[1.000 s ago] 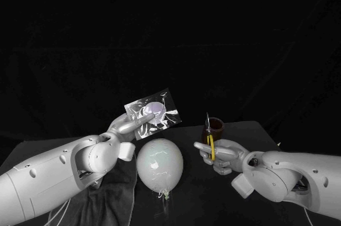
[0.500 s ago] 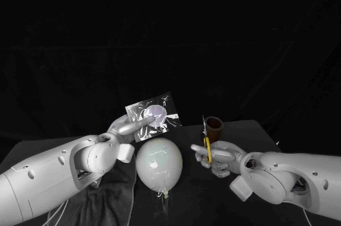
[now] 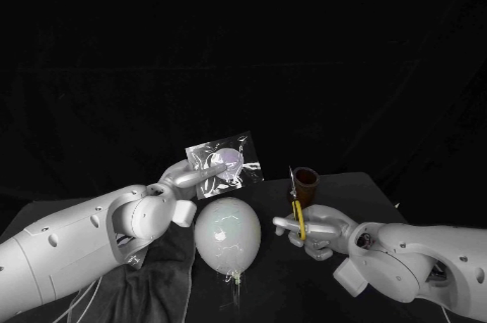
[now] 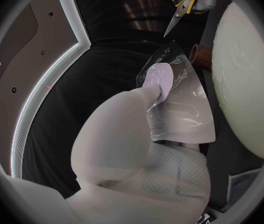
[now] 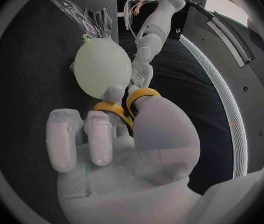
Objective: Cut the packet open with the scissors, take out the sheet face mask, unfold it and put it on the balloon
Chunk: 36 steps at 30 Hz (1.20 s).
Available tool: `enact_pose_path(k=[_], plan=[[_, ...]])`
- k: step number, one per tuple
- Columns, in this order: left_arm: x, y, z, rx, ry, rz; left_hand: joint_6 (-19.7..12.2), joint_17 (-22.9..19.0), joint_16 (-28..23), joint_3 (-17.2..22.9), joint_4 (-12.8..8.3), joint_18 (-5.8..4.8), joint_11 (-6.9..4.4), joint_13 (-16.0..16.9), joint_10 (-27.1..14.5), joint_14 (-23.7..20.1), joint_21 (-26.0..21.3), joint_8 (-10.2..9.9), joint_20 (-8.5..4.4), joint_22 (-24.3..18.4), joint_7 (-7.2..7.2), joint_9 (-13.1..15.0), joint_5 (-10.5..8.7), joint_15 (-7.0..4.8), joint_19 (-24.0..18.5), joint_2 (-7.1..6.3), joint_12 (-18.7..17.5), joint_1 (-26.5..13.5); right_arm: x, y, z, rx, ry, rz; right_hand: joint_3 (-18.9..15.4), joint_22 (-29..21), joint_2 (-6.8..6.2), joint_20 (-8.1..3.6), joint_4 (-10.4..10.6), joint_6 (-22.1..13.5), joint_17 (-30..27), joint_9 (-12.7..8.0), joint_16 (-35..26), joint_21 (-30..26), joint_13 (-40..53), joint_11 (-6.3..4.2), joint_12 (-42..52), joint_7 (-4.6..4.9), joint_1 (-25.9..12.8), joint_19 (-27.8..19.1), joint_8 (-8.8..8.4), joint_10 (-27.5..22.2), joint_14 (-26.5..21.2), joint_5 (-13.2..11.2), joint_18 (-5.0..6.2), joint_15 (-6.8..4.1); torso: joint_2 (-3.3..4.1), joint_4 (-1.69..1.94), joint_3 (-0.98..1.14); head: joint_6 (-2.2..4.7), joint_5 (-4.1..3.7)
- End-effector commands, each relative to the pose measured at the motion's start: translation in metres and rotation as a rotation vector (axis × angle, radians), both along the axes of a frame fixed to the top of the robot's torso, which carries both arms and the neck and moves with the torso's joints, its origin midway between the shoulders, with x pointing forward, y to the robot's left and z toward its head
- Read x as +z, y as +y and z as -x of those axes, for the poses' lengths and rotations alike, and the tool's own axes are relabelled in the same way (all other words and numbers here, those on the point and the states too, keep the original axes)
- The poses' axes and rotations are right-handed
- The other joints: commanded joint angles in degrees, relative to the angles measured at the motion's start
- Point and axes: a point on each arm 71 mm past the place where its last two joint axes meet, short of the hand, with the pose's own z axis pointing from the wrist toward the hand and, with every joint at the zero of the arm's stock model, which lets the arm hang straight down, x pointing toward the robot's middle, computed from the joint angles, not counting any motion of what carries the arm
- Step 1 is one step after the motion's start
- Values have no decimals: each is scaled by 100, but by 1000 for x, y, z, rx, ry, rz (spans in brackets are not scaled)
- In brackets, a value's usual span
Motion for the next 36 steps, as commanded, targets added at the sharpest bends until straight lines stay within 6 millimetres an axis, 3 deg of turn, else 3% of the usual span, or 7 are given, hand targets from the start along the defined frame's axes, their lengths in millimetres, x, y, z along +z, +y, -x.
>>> enact_pose_path(k=[1,8,14,18,27,34,36], plan=[[5,-4,-3,-5,0,-27,27,9,-8,40,-8,63,-26,-1,70,22,35,21,-5,-3,4,606,18,-9,55,70,-10,-11,5,3,3,45,-117,51,-33,1401,-154,67,-39,-525,1505,-165,20,69,1606,311,6066,541,46,434,-156,1081,606,-20,-57,60,-4,2,9,-19,-7],[18,-16,-8,-26,-16,-27,28,11,-8,46,-12,63,-26,-1,72,25,37,22,-6,-3,4,609,18,-10,57,69,-10,-20,-2,5,13,74,-185,102,-114,1438,-225,152,-103,-660,1505,-431,20,163,1606,395,6066,636,128,489,-457,1081,606,-18,-79,131,-10,-4,11,-52,-21],[26,-27,-8,-58,-22,-35,28,12,-8,49,-13,63,-26,-1,73,26,38,22,-6,-3,4,610,18,-10,57,68,-9,-23,-8,5,20,80,-237,124,-293,1438,-312,240,-125,-903,1505,-656,20,158,1606,493,6066,747,128,485,-763,1081,606,-19,-77,214,-8,-7,44,-91,-91],[27,-33,-7,-77,-22,-41,28,13,-8,52,-15,63,-26,-1,74,27,39,23,-6,-3,4,612,19,-10,58,67,-9,-27,-9,3,23,67,-254,130,-730,1435,-538,306,142,-1189,1505,-801,20,150,1606,568,6066,819,-248,480,-983,1081,606,-21,-75,278,-12,-24,66,-121,-134],[30,-39,-2,-106,-23,-26,29,18,-8,65,-20,63,-28,0,80,34,43,26,-7,-3,2,618,18,-11,62,68,-8,-45,-17,3,28,59,-234,118,-1450,1379,-436,375,529,-1490,1505,-1015,20,-9,1606,584,6066,837,-191,380,-972,1081,606,-22,-31,309,-33,-65,145,-213,-127],[30,-41,-1,-119,-24,-21,28,20,-8,70,-25,63,-28,0,81,36,44,28,-7,-3,2,621,18,-12,62,64,-8,-51,-19,3,30,37,-218,109,-2542,933,-191,207,683,-1170,1090,-1129,-197,-1164,646,392,4414,618,36,-296,-892,607,473,11,242,126,-44,-82,175,-248,-153],[30,-42,0,-122,-25,-20,28,20,-8,70,-25,63,-28,0,81,36,44,28,-7,-3,2,621,18,-12,62,64,-8,-51,-20,2,30,34,-210,113,-2713,953,-268,209,694,-1116,1137,-1148,-175,-1098,588,423,4333,677,-3,-241,-892,626,493,-8,222,141,-39,-65,166,-249,-171]])
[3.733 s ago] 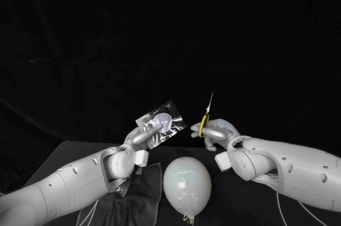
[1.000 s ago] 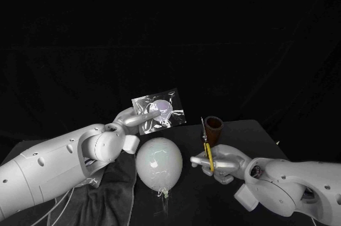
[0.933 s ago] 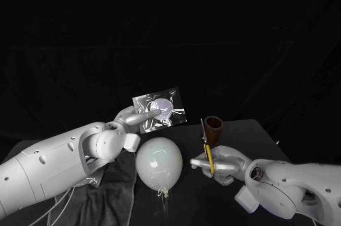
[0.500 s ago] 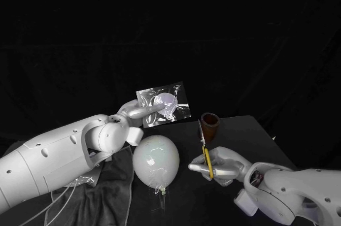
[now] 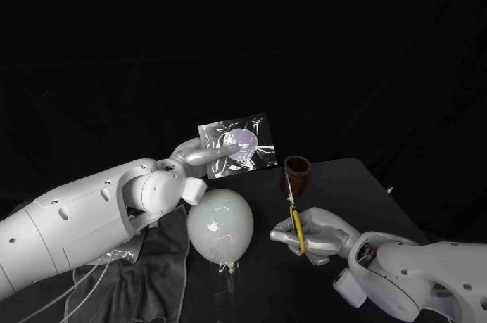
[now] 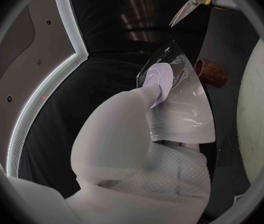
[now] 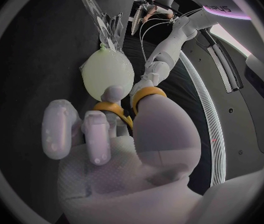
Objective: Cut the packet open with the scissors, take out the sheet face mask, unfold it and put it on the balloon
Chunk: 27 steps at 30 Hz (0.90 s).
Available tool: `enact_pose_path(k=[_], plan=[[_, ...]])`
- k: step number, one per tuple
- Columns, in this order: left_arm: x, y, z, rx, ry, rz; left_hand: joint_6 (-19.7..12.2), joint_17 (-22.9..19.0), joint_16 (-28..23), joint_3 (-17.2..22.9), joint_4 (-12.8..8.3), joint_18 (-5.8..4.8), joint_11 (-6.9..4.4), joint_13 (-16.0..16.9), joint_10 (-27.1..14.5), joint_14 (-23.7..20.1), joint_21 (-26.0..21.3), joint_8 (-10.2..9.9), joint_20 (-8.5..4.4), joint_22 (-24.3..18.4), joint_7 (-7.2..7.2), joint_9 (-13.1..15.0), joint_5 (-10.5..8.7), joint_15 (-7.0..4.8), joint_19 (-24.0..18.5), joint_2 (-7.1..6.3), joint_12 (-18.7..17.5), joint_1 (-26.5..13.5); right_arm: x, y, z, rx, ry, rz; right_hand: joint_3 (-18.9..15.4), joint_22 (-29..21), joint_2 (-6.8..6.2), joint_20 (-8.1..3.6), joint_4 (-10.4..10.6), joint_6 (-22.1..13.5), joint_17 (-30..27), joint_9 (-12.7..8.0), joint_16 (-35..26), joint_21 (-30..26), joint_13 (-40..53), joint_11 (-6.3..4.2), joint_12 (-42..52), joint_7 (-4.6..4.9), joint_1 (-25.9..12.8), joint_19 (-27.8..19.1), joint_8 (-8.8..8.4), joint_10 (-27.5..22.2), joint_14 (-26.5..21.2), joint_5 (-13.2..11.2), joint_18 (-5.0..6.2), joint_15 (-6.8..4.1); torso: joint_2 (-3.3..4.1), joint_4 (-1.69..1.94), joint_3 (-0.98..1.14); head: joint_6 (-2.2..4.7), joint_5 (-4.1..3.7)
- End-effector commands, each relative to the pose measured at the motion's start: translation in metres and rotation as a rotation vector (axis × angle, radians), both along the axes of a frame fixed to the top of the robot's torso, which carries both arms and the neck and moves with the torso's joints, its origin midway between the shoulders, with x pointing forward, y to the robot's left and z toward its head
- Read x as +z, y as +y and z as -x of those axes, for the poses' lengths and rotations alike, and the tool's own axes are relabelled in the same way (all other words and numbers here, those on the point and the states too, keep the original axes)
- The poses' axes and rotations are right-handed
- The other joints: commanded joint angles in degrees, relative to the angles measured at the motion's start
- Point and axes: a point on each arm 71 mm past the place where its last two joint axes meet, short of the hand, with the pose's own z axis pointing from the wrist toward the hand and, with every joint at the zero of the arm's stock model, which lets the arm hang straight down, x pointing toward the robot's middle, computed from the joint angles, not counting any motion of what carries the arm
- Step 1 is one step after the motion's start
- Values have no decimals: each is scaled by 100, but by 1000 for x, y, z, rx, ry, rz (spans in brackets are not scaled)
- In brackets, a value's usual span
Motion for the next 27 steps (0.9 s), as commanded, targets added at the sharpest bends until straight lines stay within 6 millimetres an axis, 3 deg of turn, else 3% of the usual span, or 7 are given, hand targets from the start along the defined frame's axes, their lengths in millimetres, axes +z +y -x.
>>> enact_pose_path(k=[1,3,4,6,10,16,27], plan=[[3,-5,3,-36,-8,13,26,7,-8,41,7,78,-10,0,63,28,29,38,12,-3,0,569,19,-22,43,47,12,-22,1,1,1,-7,-9,-3,-259,941,-201,-3,25,-1139,1107,-39,-33,-20,457,404,4120,727,-106,16,-23,637,477,-10,42,4,1,10,1,-8,-25],[3,-6,3,-37,-9,15,26,7,-8,41,7,78,-10,0,63,28,29,38,12,-3,0,569,19,-22,43,47,12,-22,0,1,1,-9,-4,0,-339,927,-287,13,27,-1141,1084,-60,-48,-51,372,425,3980,752,-137,6,-39,613,471,-6,47,24,3,13,4,-16,-18],[3,-6,3,-38,-10,16,26,7,-8,42,6,78,-10,0,63,28,29,39,12,-3,0,570,19,-22,43,47,12,-23,0,1,1,-10,-1,2,-436,898,-419,28,35,-1136,1021,-78,-86,-120,205,443,3702,773,-194,-27,-49,548,452,0,62,40,1,12,1,-24,-13],[3,-7,3,-39,-11,17,26,8,-8,44,4,78,-10,0,63,29,29,39,12,-3,0,571,19,-22,43,46,12,-26,-1,1,1,-10,6,5,-540,879,-556,45,41,-1144,984,-112,-112,-163,94,454,3526,784,-247,-42,-63,524,441,9,70,52,-5,8,-3,-30,-5],[3,-9,4,-44,-13,20,26,8,-8,44,4,78,-10,0,63,29,29,39,12,-3,0,571,19,-22,43,46,12,-26,-1,3,2,-6,16,11,-613,856,-640,53,45,-1174,957,-144,-132,-214,28,462,3425,792,-279,-63,-75,518,433,15,81,57,-7,6,-9,-48,5],[4,-11,4,-49,-15,23,26,8,-8,44,4,78,-10,0,63,29,29,39,12,-3,0,571,19,-22,43,46,12,-26,-3,6,3,20,43,18,-886,710,-958,83,64,-1583,713,-267,-298,-569,-416,511,2672,853,-395,-251,-117,311,345,59,152,96,-6,9,-5,-78,20],[4,-12,4,-53,-13,21,25,10,-9,51,-2,78,-11,0,64,30,31,40,11,-3,-1,574,19,-23,43,44,12,-32,-4,10,6,48,60,24,-934,595,-996,92,52,-1986,548,-365,-424,-842,-882,469,1881,791,-450,-402,-95,68,270,54,208,79,-13,11,-3,-114,40]])
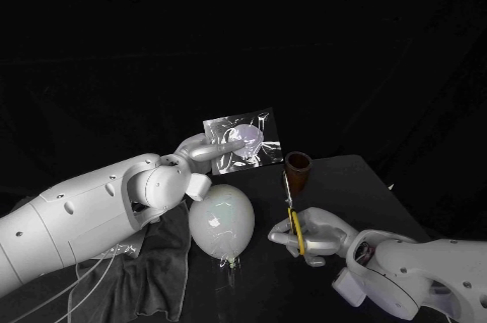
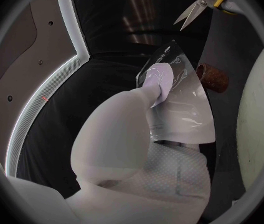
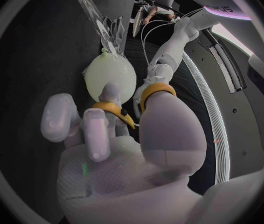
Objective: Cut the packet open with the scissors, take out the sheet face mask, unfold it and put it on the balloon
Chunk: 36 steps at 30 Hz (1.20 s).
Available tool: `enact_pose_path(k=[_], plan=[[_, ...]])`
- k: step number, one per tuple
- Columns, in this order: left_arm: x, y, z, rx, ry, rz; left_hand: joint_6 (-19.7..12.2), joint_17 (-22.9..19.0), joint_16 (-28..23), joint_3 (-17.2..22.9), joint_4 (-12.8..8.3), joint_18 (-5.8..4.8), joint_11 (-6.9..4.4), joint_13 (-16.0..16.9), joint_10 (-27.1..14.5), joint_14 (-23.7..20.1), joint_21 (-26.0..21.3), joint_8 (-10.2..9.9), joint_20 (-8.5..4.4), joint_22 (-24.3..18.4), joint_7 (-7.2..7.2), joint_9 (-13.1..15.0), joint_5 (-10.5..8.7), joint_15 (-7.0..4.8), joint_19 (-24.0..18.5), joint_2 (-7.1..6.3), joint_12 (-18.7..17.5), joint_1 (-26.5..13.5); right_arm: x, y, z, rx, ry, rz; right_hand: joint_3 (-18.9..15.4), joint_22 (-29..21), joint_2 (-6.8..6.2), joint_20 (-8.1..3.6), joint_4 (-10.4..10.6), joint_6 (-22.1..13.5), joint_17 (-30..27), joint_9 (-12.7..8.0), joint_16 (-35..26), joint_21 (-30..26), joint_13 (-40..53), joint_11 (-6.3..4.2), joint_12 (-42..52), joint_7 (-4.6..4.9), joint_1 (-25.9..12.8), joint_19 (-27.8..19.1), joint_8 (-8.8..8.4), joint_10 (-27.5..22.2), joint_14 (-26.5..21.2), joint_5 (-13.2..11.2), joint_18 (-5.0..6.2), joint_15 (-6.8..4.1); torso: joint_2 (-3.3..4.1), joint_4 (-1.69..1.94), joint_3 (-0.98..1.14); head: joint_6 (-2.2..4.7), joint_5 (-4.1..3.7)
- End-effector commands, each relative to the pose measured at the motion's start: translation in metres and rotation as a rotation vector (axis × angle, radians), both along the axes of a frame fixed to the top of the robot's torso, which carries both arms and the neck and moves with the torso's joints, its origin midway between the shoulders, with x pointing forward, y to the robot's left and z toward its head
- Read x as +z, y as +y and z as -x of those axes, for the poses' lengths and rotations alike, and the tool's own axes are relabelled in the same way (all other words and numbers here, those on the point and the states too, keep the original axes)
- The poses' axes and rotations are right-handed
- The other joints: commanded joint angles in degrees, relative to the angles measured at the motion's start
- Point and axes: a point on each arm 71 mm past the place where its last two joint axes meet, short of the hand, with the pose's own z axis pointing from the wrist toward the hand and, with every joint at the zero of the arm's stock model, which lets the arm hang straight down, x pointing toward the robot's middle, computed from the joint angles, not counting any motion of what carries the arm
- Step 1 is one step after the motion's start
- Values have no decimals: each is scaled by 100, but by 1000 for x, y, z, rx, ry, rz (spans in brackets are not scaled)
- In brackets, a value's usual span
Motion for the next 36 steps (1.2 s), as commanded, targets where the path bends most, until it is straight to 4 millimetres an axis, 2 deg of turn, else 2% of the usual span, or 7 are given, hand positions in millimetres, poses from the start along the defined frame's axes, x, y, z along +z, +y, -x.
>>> enact_pose_path(k=[1,7,11,17,31,36], plan=[[3,-4,2,-28,-11,13,27,7,-9,24,2,84,-11,0,64,25,31,19,11,-3,1,573,20,-29,44,53,19,-24,-1,4,2,41,12,8,-31,586,-261,-4,1,-1993,537,-6,-20,-49,-28,358,1775,789,-82,-38,6,341,267,28,120,-8,-4,2,3,-14,8],[3,-6,3,-38,-10,13,27,7,-9,24,2,84,-11,0,64,25,31,19,11,-3,1,573,20,-29,44,53,19,-24,-1,6,3,50,23,9,-51,533,-275,-14,-5,-2086,455,-24,-82,-176,-213,351,1459,785,-120,-108,8,244,230,27,145,-17,-7,4,3,-29,20],[3,-8,5,-49,-11,13,26,10,-10,33,-6,84,-12,0,67,28,33,21,10,-3,0,577,20,-30,45,50,19,-32,-2,5,3,49,28,12,-42,495,-271,-32,1,-2186,399,-42,-129,-265,-312,288,1283,770,-149,-158,9,174,199,26,164,-54,-4,2,1,-34,14],[4,-8,8,-65,-11,12,26,11,-10,35,-8,84,-12,0,67,28,33,21,10,-3,0,578,20,-30,46,50,19,-34,-2,5,3,49,31,13,-26,493,-261,-45,-2,-2160,400,-34,-134,-267,-331,303,1251,747,-142,-157,49,174,196,29,160,-59,-2,0,2,-6,9],[4,-8,10,-94,-20,-3,26,11,-10,35,-8,84,-12,0,67,28,33,21,10,-3,0,578,20,-30,46,50,19,-34,-1,3,3,45,28,7,-4,469,-239,-51,0,-2105,369,-20,-159,-322,-373,302,1180,743,-136,-182,89,169,182,30,168,-58,-8,5,3,-23,-18],[3,-8,10,-98,-19,-5,26,13,-11,42,-14,84,-12,0,68,30,35,23,10,-4,0,582,20,-31,47,49,19,-40,0,3,3,43,23,6,-25,417,-254,-74,-2,-2325,316,-58,-207,-445,-820,238,404,753,-103,-250,16,-100,148,32,193,-98,-9,-2,7,-26,-17]])
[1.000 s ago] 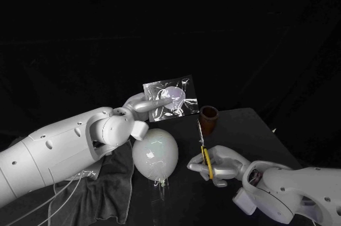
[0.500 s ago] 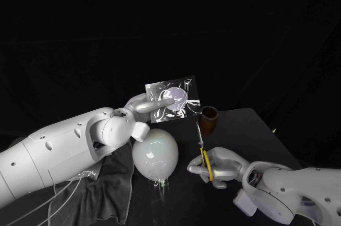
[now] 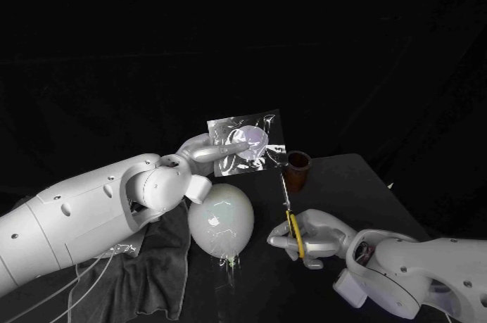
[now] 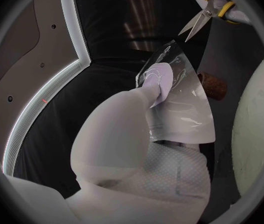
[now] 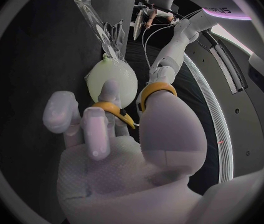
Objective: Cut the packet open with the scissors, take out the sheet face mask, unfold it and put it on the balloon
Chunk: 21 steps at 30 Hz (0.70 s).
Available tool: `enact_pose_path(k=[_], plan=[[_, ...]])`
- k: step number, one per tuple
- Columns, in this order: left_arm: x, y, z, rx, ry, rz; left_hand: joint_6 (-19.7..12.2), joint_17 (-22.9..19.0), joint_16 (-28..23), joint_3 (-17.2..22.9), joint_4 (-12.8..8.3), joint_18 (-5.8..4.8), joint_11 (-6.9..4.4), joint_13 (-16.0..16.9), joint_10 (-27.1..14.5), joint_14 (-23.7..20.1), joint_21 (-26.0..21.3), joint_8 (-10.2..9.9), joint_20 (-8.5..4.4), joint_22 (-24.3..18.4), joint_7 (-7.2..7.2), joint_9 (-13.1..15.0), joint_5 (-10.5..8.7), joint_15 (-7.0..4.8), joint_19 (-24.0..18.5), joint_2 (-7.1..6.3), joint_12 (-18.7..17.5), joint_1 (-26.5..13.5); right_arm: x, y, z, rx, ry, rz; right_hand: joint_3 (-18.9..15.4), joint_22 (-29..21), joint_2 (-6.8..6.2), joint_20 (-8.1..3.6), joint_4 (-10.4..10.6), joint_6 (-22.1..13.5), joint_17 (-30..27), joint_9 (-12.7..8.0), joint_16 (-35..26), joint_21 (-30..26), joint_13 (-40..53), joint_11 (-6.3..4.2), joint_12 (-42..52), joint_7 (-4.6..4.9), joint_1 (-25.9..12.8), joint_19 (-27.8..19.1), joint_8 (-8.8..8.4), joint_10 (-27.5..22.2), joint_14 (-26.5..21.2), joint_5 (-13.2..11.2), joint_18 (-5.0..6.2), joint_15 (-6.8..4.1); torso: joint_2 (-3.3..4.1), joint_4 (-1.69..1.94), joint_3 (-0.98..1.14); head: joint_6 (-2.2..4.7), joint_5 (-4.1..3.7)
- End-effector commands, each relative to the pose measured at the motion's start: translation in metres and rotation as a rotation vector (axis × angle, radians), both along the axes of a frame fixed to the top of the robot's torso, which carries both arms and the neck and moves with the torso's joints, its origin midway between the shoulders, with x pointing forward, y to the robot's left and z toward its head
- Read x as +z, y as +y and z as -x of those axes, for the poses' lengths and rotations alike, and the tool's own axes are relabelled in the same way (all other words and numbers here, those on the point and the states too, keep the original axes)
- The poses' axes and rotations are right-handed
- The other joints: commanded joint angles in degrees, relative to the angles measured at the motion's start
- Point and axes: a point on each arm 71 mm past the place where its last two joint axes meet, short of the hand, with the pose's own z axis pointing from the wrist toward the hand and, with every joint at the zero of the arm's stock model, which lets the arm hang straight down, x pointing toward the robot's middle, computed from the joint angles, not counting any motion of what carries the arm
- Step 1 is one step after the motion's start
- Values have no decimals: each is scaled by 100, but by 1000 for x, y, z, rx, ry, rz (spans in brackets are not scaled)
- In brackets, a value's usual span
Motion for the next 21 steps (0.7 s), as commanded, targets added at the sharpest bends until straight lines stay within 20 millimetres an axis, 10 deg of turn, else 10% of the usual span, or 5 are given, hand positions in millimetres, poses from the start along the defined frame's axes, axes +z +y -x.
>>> enact_pose_path(k=[1,21], plan=[[2,-3,2,-33,-9,3,25,9,-8,28,4,71,-12,0,68,3,35,19,9,-4,-2,555,18,-16,47,62,22,20,1,2,1,22,-10,-7,-6,413,-214,-17,5,-2360,318,-15,-23,-32,-114,96,230,752,-145,-28,-38,-4,142,38,114,-58,3,-6,3,0,0],[2,-3,4,-50,-10,-6,24,10,-8,32,1,71,-12,0,69,4,36,20,9,-4,-2,557,18,-16,48,61,22,16,6,2,-2,23,-34,-11,15,392,-196,-34,5,-2445,340,-26,-14,-82,-230,93,34,748,-117,-53,11,-74,142,68,119,-67,-1,-2,4,-9,1]])
